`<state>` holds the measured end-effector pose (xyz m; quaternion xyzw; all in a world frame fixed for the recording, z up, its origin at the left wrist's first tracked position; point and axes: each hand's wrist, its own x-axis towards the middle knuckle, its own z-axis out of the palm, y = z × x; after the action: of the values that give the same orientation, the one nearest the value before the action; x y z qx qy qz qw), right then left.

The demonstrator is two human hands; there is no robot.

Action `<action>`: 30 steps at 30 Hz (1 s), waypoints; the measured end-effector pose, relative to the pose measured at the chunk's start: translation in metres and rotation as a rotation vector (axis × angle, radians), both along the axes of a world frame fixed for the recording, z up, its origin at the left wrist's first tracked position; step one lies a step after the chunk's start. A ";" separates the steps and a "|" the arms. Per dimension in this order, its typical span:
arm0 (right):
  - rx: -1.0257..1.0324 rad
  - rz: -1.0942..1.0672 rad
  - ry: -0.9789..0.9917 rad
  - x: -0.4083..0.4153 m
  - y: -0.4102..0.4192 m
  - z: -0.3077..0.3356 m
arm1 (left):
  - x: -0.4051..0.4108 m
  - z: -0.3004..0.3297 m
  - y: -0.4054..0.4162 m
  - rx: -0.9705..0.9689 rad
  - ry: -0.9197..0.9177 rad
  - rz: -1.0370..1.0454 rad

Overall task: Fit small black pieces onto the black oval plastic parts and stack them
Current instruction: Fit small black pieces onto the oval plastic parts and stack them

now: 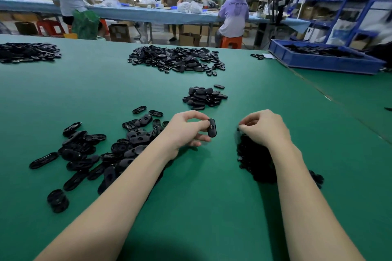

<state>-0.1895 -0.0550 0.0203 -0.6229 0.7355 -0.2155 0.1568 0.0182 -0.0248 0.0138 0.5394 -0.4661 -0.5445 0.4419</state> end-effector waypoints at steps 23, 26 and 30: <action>0.039 0.349 -0.622 0.038 0.007 0.011 | 0.005 0.002 0.000 -0.031 0.237 0.086; -0.003 0.340 -0.615 0.040 0.006 0.012 | 0.006 0.004 -0.001 -0.059 0.261 0.070; -0.051 0.292 -0.596 0.040 0.004 0.012 | 0.009 0.006 -0.002 -0.050 0.318 0.032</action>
<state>-0.1490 -0.0510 0.0328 -0.6352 0.5543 -0.3819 0.3787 0.0275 -0.0269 0.0199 0.4425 -0.3949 -0.6042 0.5322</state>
